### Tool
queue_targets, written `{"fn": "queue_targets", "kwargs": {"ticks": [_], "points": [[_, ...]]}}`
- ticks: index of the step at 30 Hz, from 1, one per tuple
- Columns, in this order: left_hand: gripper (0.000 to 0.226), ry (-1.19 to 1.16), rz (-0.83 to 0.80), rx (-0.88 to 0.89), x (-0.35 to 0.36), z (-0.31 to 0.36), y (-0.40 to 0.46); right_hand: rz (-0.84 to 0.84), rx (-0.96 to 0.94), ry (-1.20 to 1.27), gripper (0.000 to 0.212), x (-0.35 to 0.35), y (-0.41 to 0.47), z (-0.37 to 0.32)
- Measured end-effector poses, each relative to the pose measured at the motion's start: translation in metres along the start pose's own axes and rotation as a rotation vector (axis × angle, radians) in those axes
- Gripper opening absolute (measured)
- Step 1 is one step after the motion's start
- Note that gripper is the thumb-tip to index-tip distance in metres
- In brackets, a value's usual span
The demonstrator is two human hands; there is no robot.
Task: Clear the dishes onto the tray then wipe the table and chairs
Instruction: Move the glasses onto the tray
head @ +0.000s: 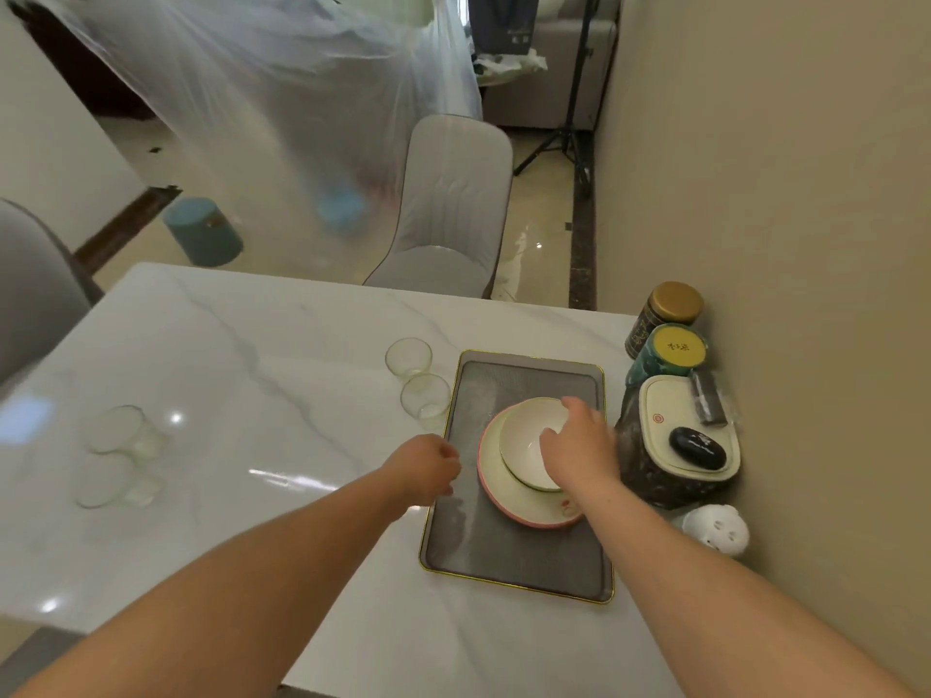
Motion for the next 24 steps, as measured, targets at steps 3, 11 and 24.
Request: {"fn": "queue_targets", "kwargs": {"ticks": [3, 11, 24], "points": [[0.025, -0.011, 0.076, 0.005, -0.021, -0.012, -0.022, -0.079, -0.124, 0.012, 0.052, 0.008, -0.009, -0.028], [0.024, 0.051, 0.24, -0.047, -0.105, -0.093, -0.043, -0.318, -0.254, 0.101, 0.045, 0.083, -0.035, -0.109], [0.04, 0.305, 0.524, -0.339, -0.281, -0.329, -0.01, -0.602, -0.193, -0.041, 0.047, 0.268, -0.053, -0.243]]}}
Point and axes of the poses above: each hand's wrist, its own y-axis towards the middle knuckle, its own x-axis out of the palm, z = x × y, the point moved 2 cm from there along y, towards the middle knuckle, and after that the axes turned 8 degrees about y, right-handed, at the moved point
